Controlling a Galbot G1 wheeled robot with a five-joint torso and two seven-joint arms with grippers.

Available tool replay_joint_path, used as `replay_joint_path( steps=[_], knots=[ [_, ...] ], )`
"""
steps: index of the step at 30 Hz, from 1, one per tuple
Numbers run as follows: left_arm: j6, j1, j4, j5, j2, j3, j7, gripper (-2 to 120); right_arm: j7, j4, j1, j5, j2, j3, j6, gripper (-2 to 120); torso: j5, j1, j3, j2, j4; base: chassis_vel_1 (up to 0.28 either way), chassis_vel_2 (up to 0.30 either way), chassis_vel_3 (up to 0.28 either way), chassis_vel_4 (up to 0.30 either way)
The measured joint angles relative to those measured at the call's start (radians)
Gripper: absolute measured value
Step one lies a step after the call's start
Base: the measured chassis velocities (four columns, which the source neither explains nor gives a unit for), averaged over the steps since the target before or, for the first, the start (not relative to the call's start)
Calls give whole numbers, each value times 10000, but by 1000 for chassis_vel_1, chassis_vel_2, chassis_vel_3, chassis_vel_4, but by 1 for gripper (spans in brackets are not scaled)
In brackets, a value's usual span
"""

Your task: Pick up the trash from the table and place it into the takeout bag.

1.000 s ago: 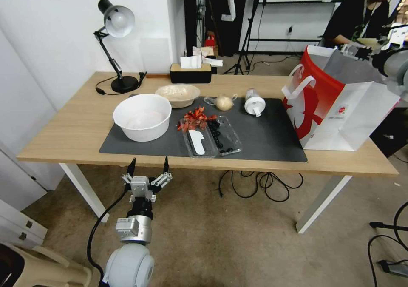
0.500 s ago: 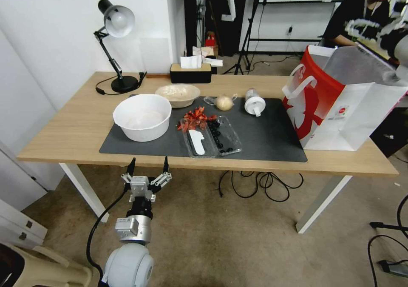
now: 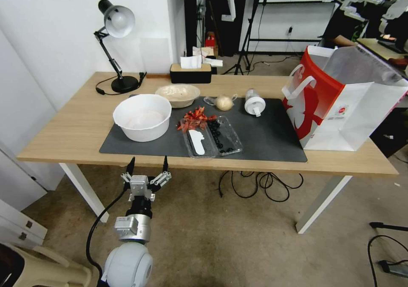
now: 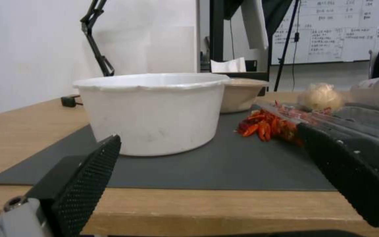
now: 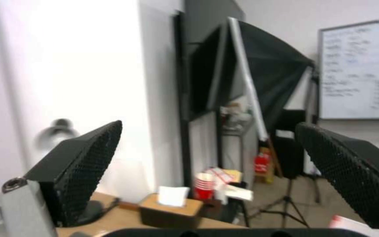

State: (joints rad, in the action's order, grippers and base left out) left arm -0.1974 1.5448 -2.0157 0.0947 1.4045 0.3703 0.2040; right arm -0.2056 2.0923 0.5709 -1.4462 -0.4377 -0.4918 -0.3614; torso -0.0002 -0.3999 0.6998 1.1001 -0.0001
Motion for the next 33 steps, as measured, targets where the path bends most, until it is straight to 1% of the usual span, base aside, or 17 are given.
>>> replay_joint_path(
  steps=[2, 8, 10, 11, 13, 14, 16, 17, 20, 21, 24, 25, 28, 29, 31, 32, 33],
  knots=[
    [0, 8, 0, 10, 1, 34, 4, 100, -10, 682, 587, 26, -132, -411, 96, 100, 0, 0, 0, 0, 2, 0, 0, 0, 0],
    [-17, 66, -43, 45, 18, 165, 8, 100, -20, 1536, 1790, 524, -421, -676, 183, 100, 0, -1, 0, 0, 1, 0, 0, 0, 0],
    [-29, 125, -90, 52, 50, 242, 12, 100, 57, 1939, 2559, 1092, -687, -713, 247, 100, 3, -1, 2, -1, 4, 0, 0, 0, 0],
    [-29, 125, -90, 52, 50, 242, 12, 100, 57, 1939, 2559, 1092, -687, -713, 247, 100, 3, -1, 2, -1, 4, 0, 0, 0, 0],
    [-32, 155, -132, 55, 65, 272, 19, 100, 185, 2337, 3534, 1774, -1035, -916, 405, 100, 3, 0, 2, 0, 2, 0, 0, 0, 0],
    [-32, 155, -132, 55, 65, 272, 19, 100, 185, 2337, 3534, 1774, -1035, -916, 405, 100, 3, 0, 2, 0, 2, 0, 0, 0, 0],
    [-25, 163, -195, 83, 64, 315, 28, 100, 331, 2721, 4686, 2483, -1453, -1146, 656, 100, 3, 0, 1, 0, 0, 0, 0, 0, 0],
    [-25, 163, -195, 83, 64, 315, 28, 100, 331, 2721, 4686, 2483, -1453, -1146, 656, 100, 3, 0, 1, 0, 0, 0, 0, 0, 0],
    [-24, 188, -212, 160, 33, 409, 35, 100, 701, 3215, 6386, 3657, -2149, -1385, 1128, 100, 1, 0, 1, 0, 0, 0, 0, 0, 0],
    [-24, 188, -212, 160, 33, 409, 35, 100, 701, 3215, 6386, 3657, -2149, -1385, 1128, 100, 1, 0, 1, 0, 0, 0, 0, 0, 0],
    [-36, 201, -224, 196, 21, 436, 38, 100, 1271, 3157, 7806, 5526, -2869, -1418, 2203, 100, 1, 0, 1, 0, 2, 0, 0, 0, 0],
    [-36, 201, -224, 196, 21, 436, 38, 100, 1271, 3157, 7806, 5526, -2869, -1418, 2203, 100, 1, 0, 1, 0, 2, 0, 0, 0, 0],
    [-46, 198, -235, 228, 22, 430, 42, 100, 1892, 2793, 9328, 7302, -3740, -1427, 3648, 100, 3, 1, 1, 0, -3, 0, 0, 0, 0],
    [-46, 198, -235, 228, 22, 430, 42, 100, 1892, 2793, 9328, 7302, -3740, -1427, 3648, 100, 3, 1, 1, 0, -3, 0, 0, 0, 0],
    [-57, 191, -234, 246, 13, 423, 44, 100, 2203, 2538, 10143, 8190, -4343, -1425, 4411, 100, 3, 1, 1, 1, -1, 0, 0, 0, 0],
    [-57, 191, -234, 246, 13, 423, 44, 100, 2203, 2538, 10143, 8190, -4343, -1425, 4411, 100, 3, 1, 1, 1, -1, 0, 0, 0, 0],
    [-65, 186, -230, 250, 5, 422, 45, 100, 2251, 2477, 10464, 8404, -4625, -1401, 4593, 100, 0, 0, 1, 0, 1, 0, 0, 0, 0]
  ],
)
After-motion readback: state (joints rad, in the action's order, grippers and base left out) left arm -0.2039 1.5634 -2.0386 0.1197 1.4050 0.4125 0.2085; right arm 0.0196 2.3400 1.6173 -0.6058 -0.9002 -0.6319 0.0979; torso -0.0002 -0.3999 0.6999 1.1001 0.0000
